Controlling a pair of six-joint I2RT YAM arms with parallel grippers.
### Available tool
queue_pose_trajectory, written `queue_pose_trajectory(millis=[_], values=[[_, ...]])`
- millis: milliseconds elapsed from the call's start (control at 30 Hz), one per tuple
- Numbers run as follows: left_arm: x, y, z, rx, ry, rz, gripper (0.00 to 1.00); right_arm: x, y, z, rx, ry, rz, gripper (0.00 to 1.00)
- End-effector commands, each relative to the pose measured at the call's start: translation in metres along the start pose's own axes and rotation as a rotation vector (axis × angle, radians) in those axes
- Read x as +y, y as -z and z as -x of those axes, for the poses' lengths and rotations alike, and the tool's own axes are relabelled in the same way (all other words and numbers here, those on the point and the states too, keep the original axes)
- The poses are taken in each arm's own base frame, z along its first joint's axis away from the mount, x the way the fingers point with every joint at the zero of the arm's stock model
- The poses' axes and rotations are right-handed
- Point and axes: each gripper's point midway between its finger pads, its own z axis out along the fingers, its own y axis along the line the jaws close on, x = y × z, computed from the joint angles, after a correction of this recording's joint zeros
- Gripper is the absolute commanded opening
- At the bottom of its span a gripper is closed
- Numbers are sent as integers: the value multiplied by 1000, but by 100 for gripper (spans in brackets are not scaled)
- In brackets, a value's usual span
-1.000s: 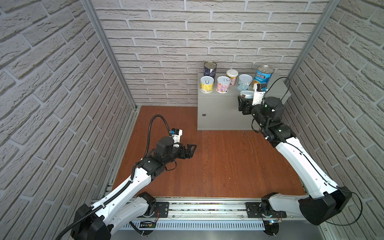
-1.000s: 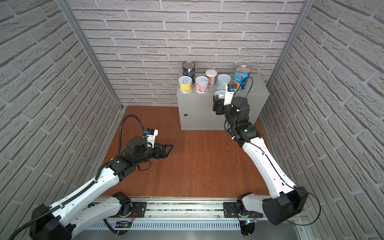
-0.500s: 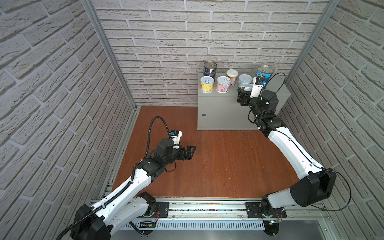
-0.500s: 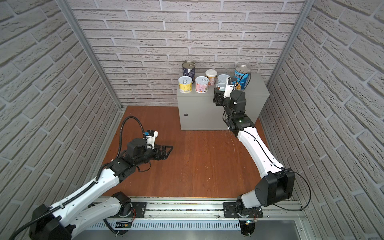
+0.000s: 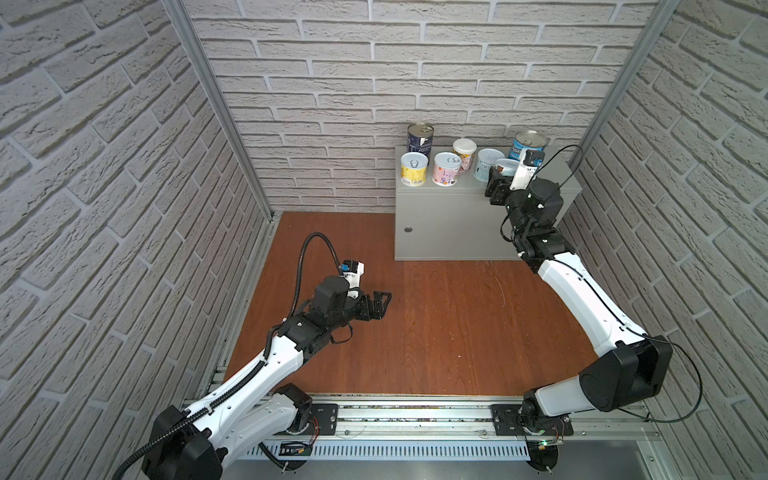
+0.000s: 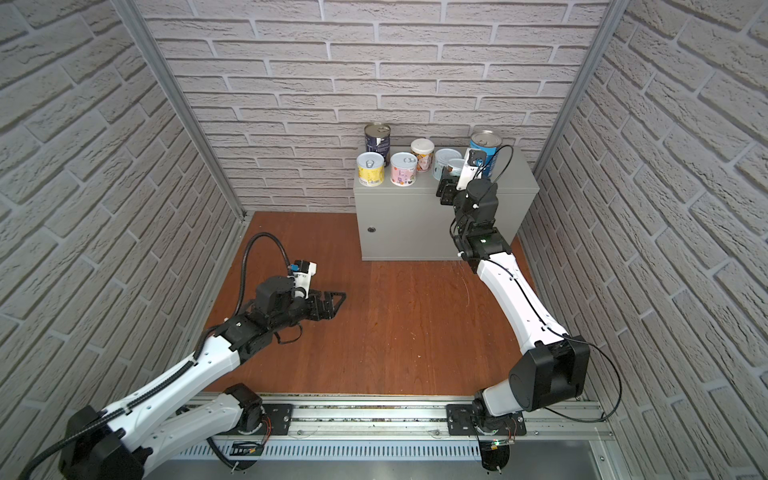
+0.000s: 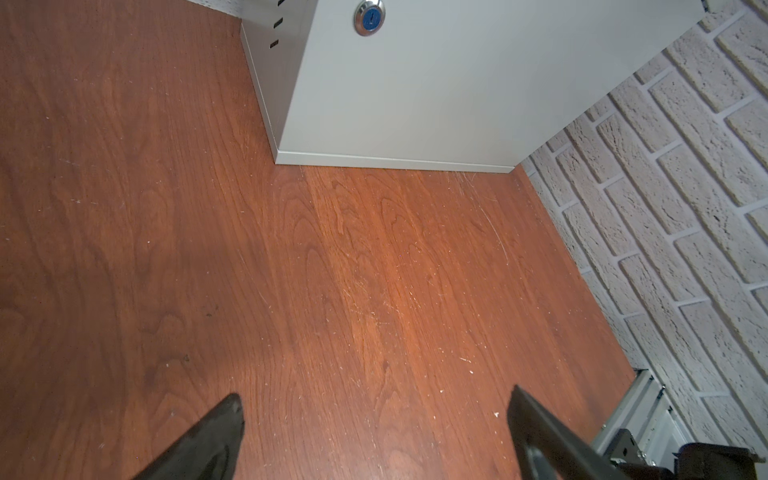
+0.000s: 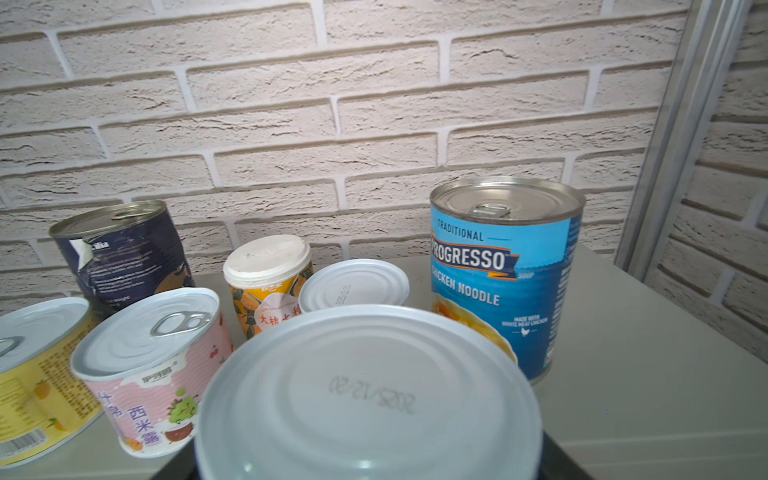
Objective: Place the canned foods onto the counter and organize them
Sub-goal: 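Carry the white-lidded can up to the cabinet top with the right gripper, then lower the can onto the cabinet top in front of the Progresso can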
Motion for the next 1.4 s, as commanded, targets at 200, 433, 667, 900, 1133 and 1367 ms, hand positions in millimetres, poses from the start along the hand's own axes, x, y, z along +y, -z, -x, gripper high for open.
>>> queue_pose_trajectory(millis=[200, 433, 667, 900, 1133, 1367], values=[[5, 3, -1, -4, -5, 25, 98, -16, -3, 44, -167, -39, -88, 67], [8, 0, -4, 5, 2, 33, 98, -15, -17, 31, -149, -16, -99, 67], [9, 1, -5, 9, 11, 38, 98, -15, -34, 20, -139, -2, -108, 67], [9, -4, -5, 12, 23, 38, 98, -22, -52, 6, -112, -22, -147, 67], [7, -9, -6, 30, 34, 30, 98, -25, -66, -7, -105, -18, -165, 67], [7, -7, -6, 27, 40, 30, 98, -26, -79, -23, -83, 15, -177, 70]])
